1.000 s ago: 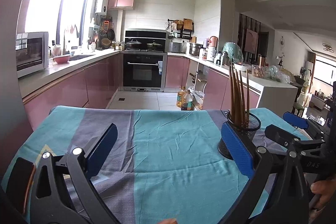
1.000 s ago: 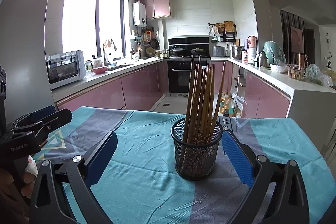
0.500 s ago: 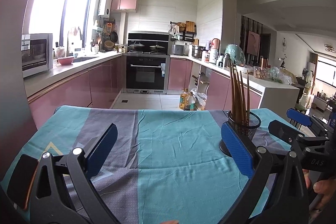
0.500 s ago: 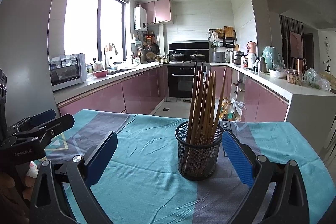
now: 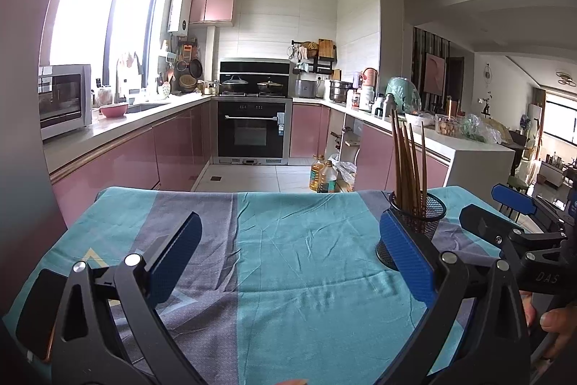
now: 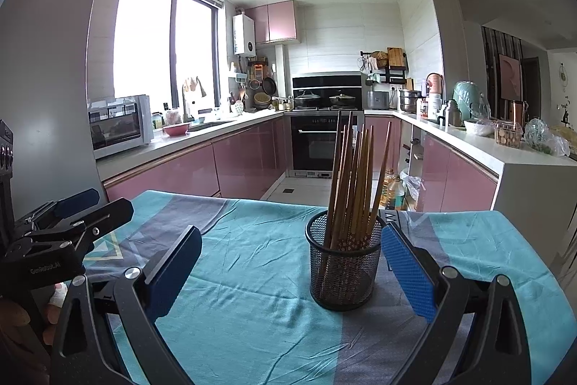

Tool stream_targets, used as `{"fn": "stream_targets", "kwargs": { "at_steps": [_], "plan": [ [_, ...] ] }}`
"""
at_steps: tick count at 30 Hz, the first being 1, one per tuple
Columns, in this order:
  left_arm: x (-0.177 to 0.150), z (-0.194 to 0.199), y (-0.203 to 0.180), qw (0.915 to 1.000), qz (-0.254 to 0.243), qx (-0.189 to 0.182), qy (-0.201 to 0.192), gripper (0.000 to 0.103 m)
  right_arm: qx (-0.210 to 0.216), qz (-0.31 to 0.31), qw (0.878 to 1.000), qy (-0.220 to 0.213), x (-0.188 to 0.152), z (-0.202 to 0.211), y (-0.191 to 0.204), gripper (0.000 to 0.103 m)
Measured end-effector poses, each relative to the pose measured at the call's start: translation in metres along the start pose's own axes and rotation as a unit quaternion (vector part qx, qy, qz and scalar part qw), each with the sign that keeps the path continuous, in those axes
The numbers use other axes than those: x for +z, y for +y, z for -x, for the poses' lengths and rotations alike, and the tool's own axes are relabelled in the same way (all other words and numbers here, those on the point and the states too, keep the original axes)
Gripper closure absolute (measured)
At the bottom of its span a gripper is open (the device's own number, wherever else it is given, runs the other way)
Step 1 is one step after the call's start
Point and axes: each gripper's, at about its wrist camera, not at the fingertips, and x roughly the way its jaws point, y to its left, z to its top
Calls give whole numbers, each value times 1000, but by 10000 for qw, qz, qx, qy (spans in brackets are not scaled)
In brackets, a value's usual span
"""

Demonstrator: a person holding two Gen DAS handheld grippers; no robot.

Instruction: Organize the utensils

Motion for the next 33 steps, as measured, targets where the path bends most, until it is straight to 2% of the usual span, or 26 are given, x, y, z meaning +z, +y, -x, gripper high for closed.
{"fn": "stream_targets", "kwargs": {
  "at_steps": [33],
  "plan": [
    [-2, 5, -4, 9998, 19, 40, -212, 6, 20, -59, 9999, -112, -1, 2, 2, 7]
  ]
}}
